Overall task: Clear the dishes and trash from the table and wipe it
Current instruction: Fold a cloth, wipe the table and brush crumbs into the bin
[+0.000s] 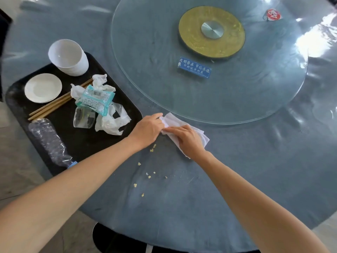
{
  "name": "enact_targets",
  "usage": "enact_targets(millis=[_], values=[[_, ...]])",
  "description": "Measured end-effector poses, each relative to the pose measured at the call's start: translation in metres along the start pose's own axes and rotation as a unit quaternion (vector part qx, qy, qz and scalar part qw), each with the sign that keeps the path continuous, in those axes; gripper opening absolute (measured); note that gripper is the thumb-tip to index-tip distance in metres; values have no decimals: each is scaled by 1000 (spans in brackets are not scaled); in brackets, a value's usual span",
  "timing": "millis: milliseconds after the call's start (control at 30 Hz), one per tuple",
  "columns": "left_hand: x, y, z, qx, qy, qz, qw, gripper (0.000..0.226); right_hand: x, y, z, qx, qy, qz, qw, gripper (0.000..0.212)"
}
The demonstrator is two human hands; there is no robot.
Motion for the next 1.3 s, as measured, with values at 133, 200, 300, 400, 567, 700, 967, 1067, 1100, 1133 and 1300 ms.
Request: enact_targets(millis=[133, 200, 300, 400, 567, 700, 967, 1067, 1100, 1133, 1300], values=[[-1, 38, 13, -9, -4, -17, 1000, 27, -11, 9, -4, 51, -7, -53, 997, 47], [0, 58, 19, -2, 5, -25, 1000, 28, -14, 19, -6, 60, 1, -51, 997, 47], [-2, 87, 16, 43, 56, -16, 997, 21, -14, 42, -4, 46, 43, -3, 998, 37], [-3, 114, 13, 100, 116, -31, 988, 9, -23, 68, -5, 61, 55, 18, 996, 36], [-6, 155, 26, 157, 190, -25, 969, 10, -39, 99, -19, 87, 35, 30, 995, 39], [-11, 182, 40, 181, 216, -3, 960, 12, -47, 118, -29, 91, 39, 28, 995, 44], [-14, 221, 62, 120, 232, -72, 963, 17, -46, 158, -46, 129, 81, -30, 988, 54], [2, 216, 59, 94, 216, -26, 971, 15, -34, 150, -51, 117, 88, -5, 989, 52], [8, 209, 55, 90, 210, -6, 973, 14, -28, 143, -52, 101, 90, 10, 991, 51], [14, 199, 51, 91, 202, 10, 975, 13, -22, 136, -53, 83, 92, 25, 992, 48], [26, 151, 33, 84, 181, 14, 980, 15, -8, 111, -49, 12, 105, 51, 993, 40]])
Point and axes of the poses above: each hand's wrist, its own y-axis away from the middle knuckle, its own x-axis out of the back of the hand, z = x × y, the point moved 2 cm from there along -y, towards the middle knuckle, and after that the axes turned 1 degree about z, right-handed, at the moved point
